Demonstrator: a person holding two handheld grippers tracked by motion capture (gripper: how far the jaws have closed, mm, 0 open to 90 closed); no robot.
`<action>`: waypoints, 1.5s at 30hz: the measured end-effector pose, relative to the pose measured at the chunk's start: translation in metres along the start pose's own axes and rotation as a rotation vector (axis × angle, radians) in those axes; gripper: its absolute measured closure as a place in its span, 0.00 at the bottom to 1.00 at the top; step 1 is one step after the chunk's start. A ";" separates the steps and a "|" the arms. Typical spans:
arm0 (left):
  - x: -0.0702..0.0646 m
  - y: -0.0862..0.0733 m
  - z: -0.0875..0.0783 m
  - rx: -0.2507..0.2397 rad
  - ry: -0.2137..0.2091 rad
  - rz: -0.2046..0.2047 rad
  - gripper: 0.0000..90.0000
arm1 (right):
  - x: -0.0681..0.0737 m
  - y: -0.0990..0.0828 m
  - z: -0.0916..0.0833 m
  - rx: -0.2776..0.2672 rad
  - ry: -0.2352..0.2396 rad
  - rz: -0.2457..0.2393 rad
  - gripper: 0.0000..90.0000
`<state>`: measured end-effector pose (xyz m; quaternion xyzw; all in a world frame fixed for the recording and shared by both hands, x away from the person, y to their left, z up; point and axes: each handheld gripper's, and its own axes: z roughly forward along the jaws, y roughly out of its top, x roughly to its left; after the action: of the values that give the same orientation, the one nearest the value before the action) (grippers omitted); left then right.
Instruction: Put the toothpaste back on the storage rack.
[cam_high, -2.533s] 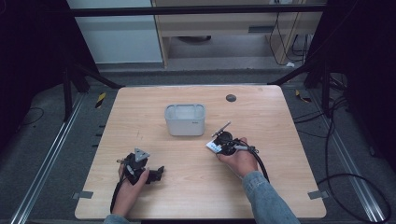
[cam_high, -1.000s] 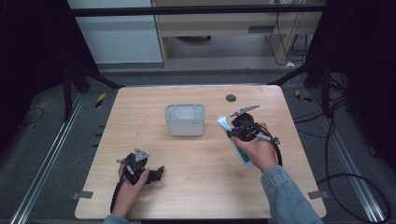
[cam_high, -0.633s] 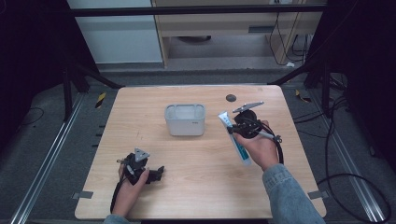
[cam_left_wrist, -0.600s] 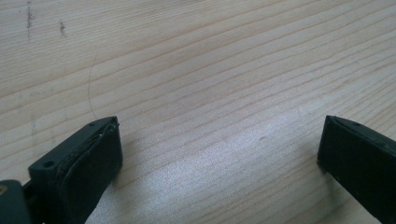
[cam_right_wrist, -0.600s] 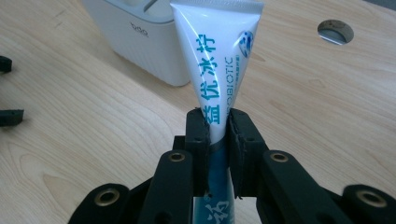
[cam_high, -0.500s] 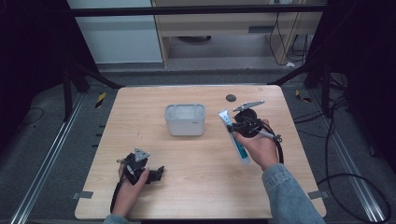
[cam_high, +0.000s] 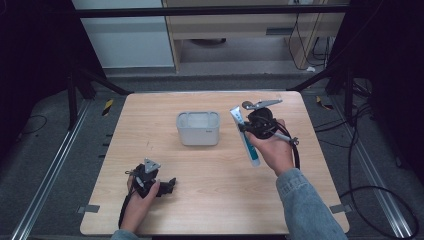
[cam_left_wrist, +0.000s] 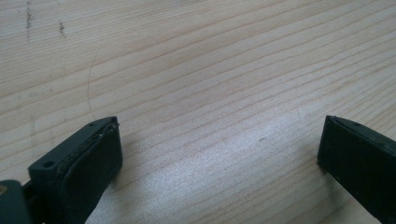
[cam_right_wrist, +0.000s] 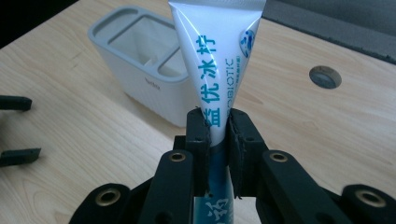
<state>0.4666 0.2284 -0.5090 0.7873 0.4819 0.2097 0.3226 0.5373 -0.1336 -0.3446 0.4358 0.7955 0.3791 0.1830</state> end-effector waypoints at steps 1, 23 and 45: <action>0.000 0.000 0.000 0.000 0.000 0.000 0.00 | 0.001 0.003 0.000 -0.009 0.000 -0.004 0.89; -0.001 0.000 0.000 -0.004 0.000 0.002 0.00 | 0.026 0.070 0.006 -0.174 0.029 -0.026 0.89; -0.002 0.000 0.000 0.000 -0.001 0.002 0.00 | 0.041 0.121 0.027 -0.270 0.005 -0.035 0.89</action>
<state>0.4662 0.2268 -0.5090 0.7878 0.4808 0.2097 0.3228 0.5987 -0.0473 -0.2678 0.3923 0.7452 0.4806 0.2446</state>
